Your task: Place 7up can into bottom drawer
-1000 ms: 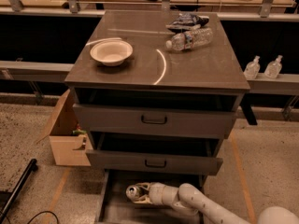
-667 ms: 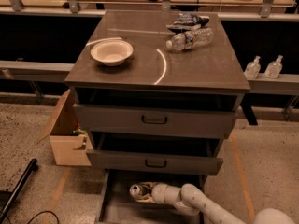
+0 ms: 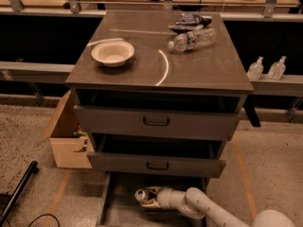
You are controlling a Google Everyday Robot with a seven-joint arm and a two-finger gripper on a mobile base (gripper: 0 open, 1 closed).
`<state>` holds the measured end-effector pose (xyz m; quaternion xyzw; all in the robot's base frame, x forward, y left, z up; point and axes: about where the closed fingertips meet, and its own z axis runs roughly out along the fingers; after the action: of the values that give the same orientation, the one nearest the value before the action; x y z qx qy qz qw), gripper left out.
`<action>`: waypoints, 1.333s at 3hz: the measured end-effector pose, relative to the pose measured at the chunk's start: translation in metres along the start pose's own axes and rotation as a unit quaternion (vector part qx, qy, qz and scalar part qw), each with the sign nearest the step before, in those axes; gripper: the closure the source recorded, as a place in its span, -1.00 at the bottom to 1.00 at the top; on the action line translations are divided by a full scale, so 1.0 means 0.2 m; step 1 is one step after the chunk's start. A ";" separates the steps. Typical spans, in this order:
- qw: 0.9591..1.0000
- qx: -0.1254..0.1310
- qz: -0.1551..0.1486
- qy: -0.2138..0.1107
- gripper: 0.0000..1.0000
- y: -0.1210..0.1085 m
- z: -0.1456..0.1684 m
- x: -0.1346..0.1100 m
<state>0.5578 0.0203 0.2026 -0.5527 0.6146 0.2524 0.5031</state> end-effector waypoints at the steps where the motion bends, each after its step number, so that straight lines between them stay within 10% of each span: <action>1: 1.000 -0.009 0.010 0.012 0.21 0.04 -0.01 0.05; 4: 0.998 -0.020 0.041 0.040 -1.00 0.14 -0.04 0.13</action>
Offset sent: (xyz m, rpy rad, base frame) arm -0.0215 -0.0105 -0.0332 -0.0463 0.1088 -0.0003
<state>0.5308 0.0094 0.1761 -0.5467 0.6510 0.2630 0.4562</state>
